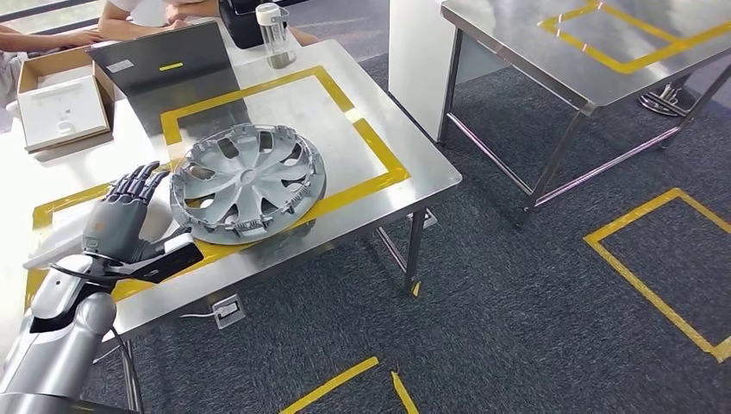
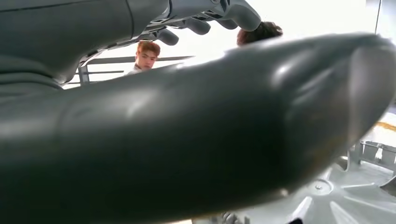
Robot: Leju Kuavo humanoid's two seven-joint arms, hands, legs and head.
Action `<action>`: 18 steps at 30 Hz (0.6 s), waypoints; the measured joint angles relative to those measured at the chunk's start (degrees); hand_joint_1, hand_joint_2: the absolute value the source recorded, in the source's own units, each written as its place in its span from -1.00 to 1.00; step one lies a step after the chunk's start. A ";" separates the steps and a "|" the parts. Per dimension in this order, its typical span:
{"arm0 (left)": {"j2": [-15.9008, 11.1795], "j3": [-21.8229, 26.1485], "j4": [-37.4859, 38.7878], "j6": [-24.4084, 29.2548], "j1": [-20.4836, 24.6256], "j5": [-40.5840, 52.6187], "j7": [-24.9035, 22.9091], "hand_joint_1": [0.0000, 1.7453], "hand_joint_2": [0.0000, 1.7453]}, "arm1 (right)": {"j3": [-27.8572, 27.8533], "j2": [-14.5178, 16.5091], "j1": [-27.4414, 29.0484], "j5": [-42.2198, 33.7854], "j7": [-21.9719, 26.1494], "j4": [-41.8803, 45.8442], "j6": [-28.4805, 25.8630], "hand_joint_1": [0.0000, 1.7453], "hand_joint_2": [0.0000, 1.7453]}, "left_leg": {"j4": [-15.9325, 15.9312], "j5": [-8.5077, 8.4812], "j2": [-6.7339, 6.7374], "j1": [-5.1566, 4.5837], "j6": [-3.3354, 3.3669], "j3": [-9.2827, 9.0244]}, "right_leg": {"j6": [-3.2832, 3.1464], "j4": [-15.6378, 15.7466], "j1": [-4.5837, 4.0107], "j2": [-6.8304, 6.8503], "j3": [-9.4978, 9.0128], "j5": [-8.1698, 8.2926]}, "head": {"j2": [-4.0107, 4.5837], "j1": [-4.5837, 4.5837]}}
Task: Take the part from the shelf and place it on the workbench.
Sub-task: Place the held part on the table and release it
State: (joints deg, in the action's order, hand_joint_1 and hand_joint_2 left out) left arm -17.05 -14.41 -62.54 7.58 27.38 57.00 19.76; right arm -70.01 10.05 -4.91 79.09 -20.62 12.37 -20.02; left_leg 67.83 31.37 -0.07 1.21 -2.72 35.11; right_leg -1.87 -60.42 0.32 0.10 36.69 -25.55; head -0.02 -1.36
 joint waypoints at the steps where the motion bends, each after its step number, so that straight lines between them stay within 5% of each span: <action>1: 0.02 -0.02 -0.16 -0.02 0.04 0.01 -0.08 -1.00 -1.00 | 0.00 0.02 -0.01 0.03 0.01 0.00 0.03 -1.00 -1.00 | -3.75 -0.67 0.04 -0.27 0.35 -2.69 | 0.20 -0.01 -0.10 0.01 0.26 0.34 | 0.00 -0.02; 3: 0.05 -0.05 -0.49 -0.05 0.12 0.01 -0.26 -1.00 -1.00 | 0.00 0.03 -0.01 0.09 0.01 0.00 0.10 -1.00 -1.00 | -8.09 -1.05 0.06 -0.81 0.91 -5.31 | 0.81 0.05 -0.10 0.09 0.47 1.00 | -0.01 0.02; 7: 0.09 -0.08 -0.80 -0.68 0.24 -0.09 -0.47 -1.00 -1.00 | 0.01 0.04 0.00 0.12 0.08 0.00 0.17 -1.00 -1.00 | -9.31 -2.45 0.07 -0.79 2.46 -4.61 | 2.35 -0.30 0.00 0.07 0.95 0.87 | 0.00 0.14; 11: 0.09 -0.08 -0.78 -2.02 0.51 -0.77 0.16 -1.00 -1.00 | 0.00 0.03 0.02 0.02 0.07 0.00 0.19 -1.00 -1.00 | -9.55 -4.56 0.15 -0.58 3.40 -2.63 | 3.32 -11.90 0.15 -0.09 4.94 -7.68 | -0.01 -0.02; 12: 0.08 -0.09 -0.67 -2.26 0.60 -0.96 0.56 -1.00 -1.00 | 0.00 0.03 0.02 -0.03 0.07 0.00 0.19 -1.00 -1.00 | -9.43 -4.95 0.15 -0.60 3.41 -2.02 | 3.45 -14.19 0.17 -0.09 5.30 -8.58 | -0.01 -0.02; 14: 0.05 -0.10 -0.34 -2.63 1.00 -1.33 1.25 -1.00 -1.00 | 0.00 0.03 0.01 -0.20 0.07 0.00 0.16 -1.00 -1.00 | -9.07 -5.57 0.12 -0.60 3.25 -0.90 | 3.50 -12.83 0.19 -0.08 3.09 -7.49 | -0.01 -0.03; 16: 0.02 -0.10 0.05 -2.79 1.72 -1.58 1.73 -1.00 -1.00 | 0.00 0.03 -0.04 -0.40 0.07 0.00 0.09 -1.00 -1.00 | -8.54 -6.03 0.08 -0.63 2.89 0.11 | 3.13 -5.38 0.17 -0.09 -2.10 -5.34 | -0.01 -0.02; 18: 0.05 -0.16 0.67 -2.83 2.91 -1.71 2.10 -1.00 -1.00 | 0.00 0.04 -0.07 -0.55 0.07 0.00 0.01 -1.00 -1.00 | -8.12 -6.49 0.05 -0.71 2.28 0.72 | 2.30 -0.26 -0.13 -0.16 -5.13 -4.23 | -0.01 0.04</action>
State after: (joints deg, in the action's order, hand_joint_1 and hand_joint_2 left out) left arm -17.00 -14.57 -61.86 4.75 30.29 55.29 21.86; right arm -70.01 10.09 -4.98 78.55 -20.55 12.37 -20.02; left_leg 59.71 24.88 -0.02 0.50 -0.43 35.83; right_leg 0.42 -60.68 0.19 -0.06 31.56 -29.78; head -0.02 -1.32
